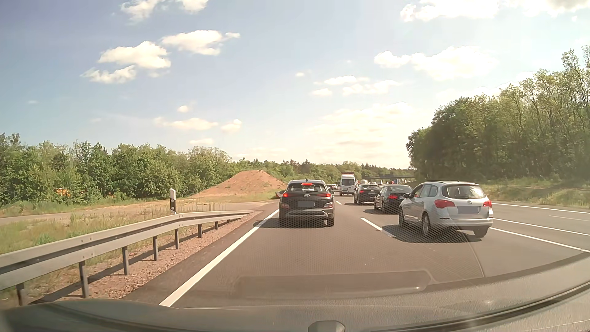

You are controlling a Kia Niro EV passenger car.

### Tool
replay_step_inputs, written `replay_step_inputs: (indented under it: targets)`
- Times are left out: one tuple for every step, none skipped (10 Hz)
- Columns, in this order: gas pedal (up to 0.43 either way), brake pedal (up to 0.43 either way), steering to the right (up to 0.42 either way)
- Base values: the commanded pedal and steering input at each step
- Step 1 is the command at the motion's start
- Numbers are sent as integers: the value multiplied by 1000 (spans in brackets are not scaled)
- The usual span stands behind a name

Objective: Follow the waypoints while adhering to traffic rules and regulations

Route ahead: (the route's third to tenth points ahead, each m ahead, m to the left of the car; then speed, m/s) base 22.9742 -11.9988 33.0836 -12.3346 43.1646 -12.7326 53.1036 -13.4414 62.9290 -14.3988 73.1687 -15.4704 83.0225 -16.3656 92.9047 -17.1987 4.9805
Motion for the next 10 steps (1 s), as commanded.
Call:
replay_step_inputs:
  targets:
    - [0, 0, 2]
    - [0, 0, 2]
    - [0, 0, 3]
    - [0, 0, 4]
    - [0, 0, 6]
    - [0, 0, 7]
    - [0, 0, 7]
    - [0, 0, 10]
    - [20, 0, 11]
    - [67, 0, 10]
